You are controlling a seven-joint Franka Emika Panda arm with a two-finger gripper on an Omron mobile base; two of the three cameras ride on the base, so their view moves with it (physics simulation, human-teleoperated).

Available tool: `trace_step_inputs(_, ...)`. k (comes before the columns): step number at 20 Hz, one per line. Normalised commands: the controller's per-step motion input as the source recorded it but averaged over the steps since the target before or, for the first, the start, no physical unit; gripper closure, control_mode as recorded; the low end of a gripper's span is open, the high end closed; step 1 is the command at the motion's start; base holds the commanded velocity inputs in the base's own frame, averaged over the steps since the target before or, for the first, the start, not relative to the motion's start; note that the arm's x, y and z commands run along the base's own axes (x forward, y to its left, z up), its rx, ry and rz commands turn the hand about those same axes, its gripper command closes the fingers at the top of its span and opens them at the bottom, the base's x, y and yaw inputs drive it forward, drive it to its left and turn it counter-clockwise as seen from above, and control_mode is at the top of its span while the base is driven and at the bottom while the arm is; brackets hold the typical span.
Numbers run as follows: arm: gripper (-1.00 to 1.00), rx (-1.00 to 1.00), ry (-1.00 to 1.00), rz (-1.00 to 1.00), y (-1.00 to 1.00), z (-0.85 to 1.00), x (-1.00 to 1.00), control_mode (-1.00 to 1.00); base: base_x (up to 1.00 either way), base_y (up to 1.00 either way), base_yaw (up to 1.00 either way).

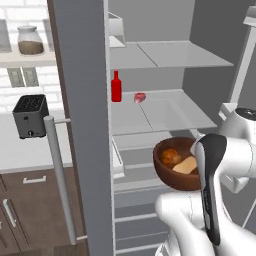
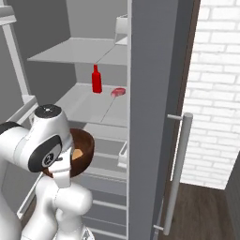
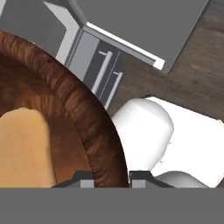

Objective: Pick the chicken drumstick and squash from their plates and place them in the bowl. Then put the bowl in the fridge.

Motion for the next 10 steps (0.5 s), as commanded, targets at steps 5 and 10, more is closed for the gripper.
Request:
trace_step_inputs(5, 1.0, -0.01, -0.4, -0.15, 0.0, 0.17, 0.58, -1.0, 0.0, 0.0, 0.0)
trace_step_inputs(10, 1.0, 0.0, -0.18, -0.24, 0.0, 0.07, 0.99, -1.0, 0.0, 0.0, 0.0)
